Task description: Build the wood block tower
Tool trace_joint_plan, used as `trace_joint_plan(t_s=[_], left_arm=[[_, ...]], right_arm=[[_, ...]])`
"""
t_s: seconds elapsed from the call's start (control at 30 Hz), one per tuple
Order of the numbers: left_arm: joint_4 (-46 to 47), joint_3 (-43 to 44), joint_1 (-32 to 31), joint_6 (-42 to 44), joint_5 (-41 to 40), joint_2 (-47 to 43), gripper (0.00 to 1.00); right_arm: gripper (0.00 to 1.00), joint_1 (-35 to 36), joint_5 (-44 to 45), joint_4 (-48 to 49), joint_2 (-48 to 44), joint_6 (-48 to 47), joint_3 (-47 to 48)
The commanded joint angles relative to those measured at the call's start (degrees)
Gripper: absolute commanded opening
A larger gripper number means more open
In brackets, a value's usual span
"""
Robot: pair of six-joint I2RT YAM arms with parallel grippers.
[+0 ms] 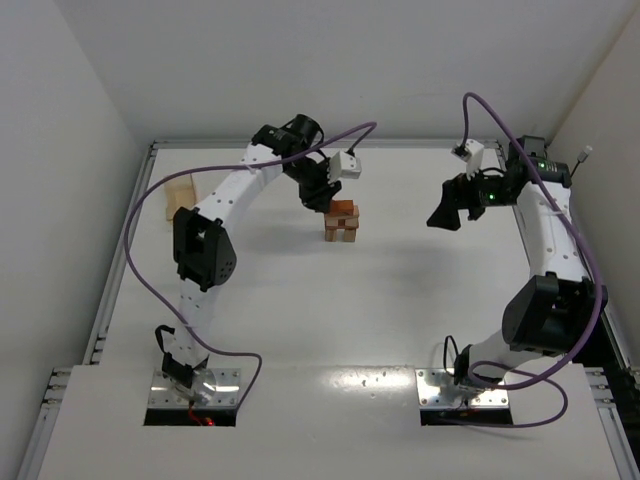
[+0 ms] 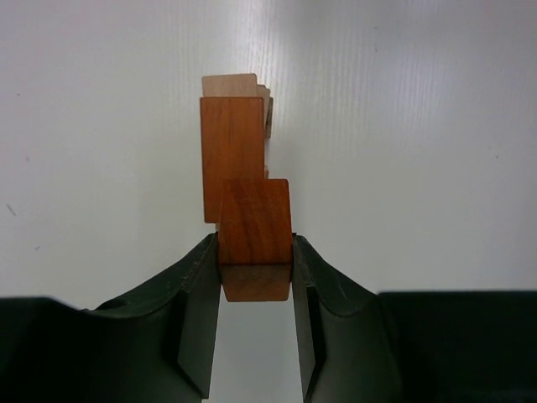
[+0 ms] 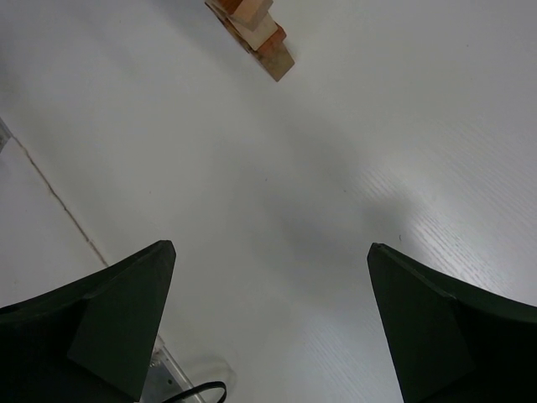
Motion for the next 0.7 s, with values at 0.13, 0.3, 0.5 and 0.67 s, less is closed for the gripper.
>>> trace_joint_plan(t_s=[0.13, 0.3, 0.5, 0.67], left_arm=[[-3.35, 3.46, -0.99, 2.99, 1.18, 0.28, 0.0], [-2.64, 3.98, -1.52, 2.99, 1.18, 0.28, 0.0], [-1.24, 3.98, -2.58, 3.7, -0.05, 0.28, 0.0], [0.78, 6.0, -3.1, 3.17, -0.67, 0.98, 0.0]], right_arm=[[1.0, 0.47, 0.99, 0.83, -0.12, -1.41, 2.25], [1.0, 0.47, 1.52, 0.83, -0.11, -0.88, 2.25], [1.0, 1.0, 1.52, 0.83, 0.41, -0.88, 2.25], [1.0, 1.0, 1.52, 0.83, 0.41, -0.88, 2.25]])
